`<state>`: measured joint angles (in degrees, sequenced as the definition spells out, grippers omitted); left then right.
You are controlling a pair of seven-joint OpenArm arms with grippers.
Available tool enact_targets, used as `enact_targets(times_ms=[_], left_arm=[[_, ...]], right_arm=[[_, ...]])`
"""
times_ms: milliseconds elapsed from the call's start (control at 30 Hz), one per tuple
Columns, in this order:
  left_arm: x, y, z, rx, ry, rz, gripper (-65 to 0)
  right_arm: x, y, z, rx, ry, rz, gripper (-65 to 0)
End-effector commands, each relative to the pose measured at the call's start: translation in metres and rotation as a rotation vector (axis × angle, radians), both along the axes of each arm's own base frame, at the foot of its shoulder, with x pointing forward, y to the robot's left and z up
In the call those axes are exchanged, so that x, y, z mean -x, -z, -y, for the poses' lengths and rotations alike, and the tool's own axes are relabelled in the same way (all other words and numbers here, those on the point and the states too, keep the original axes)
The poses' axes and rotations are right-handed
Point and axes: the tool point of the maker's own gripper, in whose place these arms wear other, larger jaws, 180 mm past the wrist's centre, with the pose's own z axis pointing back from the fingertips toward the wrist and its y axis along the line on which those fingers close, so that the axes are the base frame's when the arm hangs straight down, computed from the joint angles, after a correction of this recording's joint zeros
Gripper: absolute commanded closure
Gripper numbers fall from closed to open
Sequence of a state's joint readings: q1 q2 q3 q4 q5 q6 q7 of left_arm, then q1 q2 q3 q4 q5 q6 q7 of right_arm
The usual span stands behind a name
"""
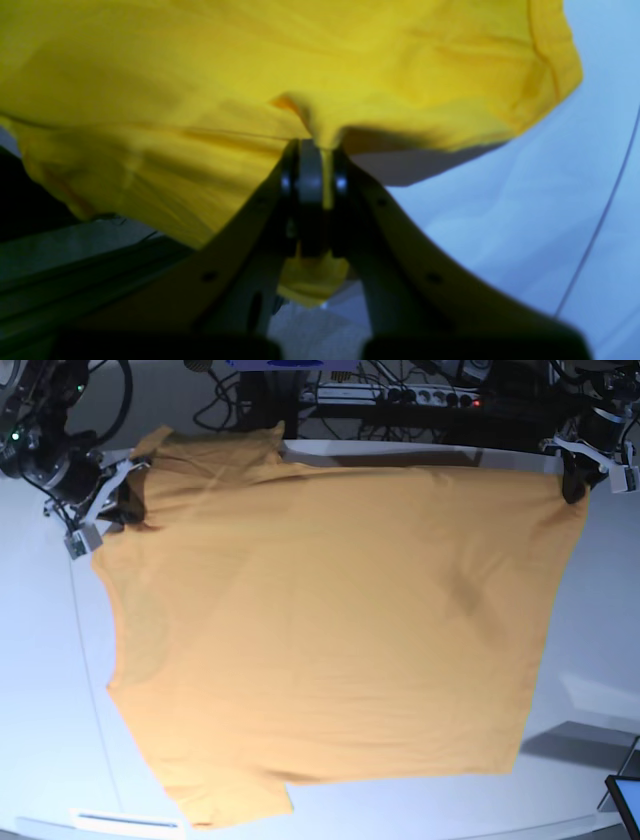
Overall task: Fold the T-shirt properly
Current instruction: 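Lift the shoulder edge with both grippers and pull it over the shirt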
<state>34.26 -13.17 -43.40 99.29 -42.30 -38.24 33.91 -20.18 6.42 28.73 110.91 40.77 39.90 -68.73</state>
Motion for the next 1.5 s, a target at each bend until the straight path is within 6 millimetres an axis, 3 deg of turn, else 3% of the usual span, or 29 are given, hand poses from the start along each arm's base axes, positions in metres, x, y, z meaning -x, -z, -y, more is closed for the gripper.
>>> enact_targets(times_ms=[0, 533, 633, 1000, 1233, 1467], left_arm=[[-0.009, -0.016, -0.003, -0.020, 0.007, 0.056, 0.0], [-0.027, -0.044, -0.002, -0.072, -0.004, 0.121, 0.0], [-0.030, -0.039, -0.001, -0.067, -0.003, 0.085, 0.0], [-0.037, -0.060, -0.038, -0.101, -0.126, 0.087, 0.0], [-0.049, -0.067, -0.044, -0.091, -0.148, 0.091, 0.0], [-0.060, -0.073, -0.051, -0.048, -0.225, 0.135, 0.0]], right_arm=[[-0.008, -0.011, 0.002, 0.013, -0.008, 0.043, -0.3], [-0.051, -0.036, 0.004, 0.046, -0.025, 0.118, -0.3], [-0.058, -0.041, 0.005, 0.051, -0.025, 0.134, -0.4], [-0.079, -0.057, 0.005, 0.054, -0.025, 0.193, -0.4], [-0.095, -0.072, 0.005, 0.053, -0.024, 0.244, -0.4], [-0.105, -0.069, -0.025, 0.019, -0.113, 0.245, -0.4]])
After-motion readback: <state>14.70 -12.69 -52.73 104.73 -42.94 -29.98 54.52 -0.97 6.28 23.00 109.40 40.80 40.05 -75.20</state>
